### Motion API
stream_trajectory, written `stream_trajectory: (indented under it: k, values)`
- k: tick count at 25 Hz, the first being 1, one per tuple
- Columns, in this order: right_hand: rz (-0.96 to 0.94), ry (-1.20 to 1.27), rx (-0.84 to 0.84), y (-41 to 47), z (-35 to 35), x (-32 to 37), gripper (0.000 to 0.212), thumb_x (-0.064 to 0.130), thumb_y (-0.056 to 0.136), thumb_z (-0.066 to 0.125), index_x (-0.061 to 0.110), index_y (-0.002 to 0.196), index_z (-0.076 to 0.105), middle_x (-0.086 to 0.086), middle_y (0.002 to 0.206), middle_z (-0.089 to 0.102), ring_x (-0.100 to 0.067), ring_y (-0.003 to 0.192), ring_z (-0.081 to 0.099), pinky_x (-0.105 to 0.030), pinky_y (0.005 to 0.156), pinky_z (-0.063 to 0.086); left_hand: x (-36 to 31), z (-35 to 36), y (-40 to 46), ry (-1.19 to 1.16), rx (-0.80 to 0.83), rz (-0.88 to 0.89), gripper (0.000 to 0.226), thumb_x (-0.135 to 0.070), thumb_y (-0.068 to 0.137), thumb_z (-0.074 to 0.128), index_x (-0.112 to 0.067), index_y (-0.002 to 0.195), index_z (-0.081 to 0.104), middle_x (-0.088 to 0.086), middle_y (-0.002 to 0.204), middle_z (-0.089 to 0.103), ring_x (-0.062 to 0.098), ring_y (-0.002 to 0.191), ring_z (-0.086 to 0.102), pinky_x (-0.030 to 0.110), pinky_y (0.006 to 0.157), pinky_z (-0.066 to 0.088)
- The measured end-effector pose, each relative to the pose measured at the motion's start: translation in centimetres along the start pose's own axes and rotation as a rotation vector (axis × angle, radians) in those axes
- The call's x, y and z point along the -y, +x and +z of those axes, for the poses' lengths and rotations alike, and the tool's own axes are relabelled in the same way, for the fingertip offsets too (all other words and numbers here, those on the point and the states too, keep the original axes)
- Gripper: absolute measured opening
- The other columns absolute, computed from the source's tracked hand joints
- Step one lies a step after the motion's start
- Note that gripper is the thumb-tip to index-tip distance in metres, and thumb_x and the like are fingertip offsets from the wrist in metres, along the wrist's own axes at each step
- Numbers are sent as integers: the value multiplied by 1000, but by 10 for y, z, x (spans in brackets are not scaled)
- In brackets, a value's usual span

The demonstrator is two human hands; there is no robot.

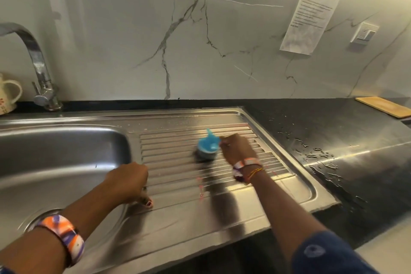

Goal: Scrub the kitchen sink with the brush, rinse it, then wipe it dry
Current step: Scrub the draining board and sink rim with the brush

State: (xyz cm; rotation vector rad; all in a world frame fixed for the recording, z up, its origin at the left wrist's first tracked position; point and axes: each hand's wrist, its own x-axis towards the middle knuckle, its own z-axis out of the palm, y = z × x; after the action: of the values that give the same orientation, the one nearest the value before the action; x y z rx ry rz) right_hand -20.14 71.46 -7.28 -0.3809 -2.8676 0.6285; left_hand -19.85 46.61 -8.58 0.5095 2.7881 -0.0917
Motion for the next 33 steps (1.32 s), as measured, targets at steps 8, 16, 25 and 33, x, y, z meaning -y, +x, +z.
stream_trajectory:
  k: [8,16,25,33]
  values:
    - [352,-49,-167,34,-41,-64,30,21,95,50,-1,114,59,-16,112,64,-32,104,61,-35,84,48,1,3,-1,-80,-33,-4,44,-50,69,77,-9,76,61,-3,66,50,15,75,53,25,63,39]
    - [-209,94,124,-32,51,86,32,30,94,44,25,119,62,-7,109,67,-30,101,63,-36,84,50,-4,2,-4,-39,-43,-32,46,-49,72,74,-19,62,41,3,89,61,16,82,55,24,65,40]
    - [376,-70,-125,51,-64,-62,33,18,93,54,-6,115,58,-25,116,61,-38,105,59,-41,88,47,3,18,-4,-221,-77,-87,41,-45,73,76,-9,89,65,5,88,64,21,93,62,29,77,47]
    - [-172,172,104,-24,42,74,33,18,95,44,14,123,63,-15,115,67,-30,109,61,-33,87,48,-9,-1,-4,-73,-20,-108,49,-45,71,77,-12,103,60,2,95,58,17,89,56,25,74,43]
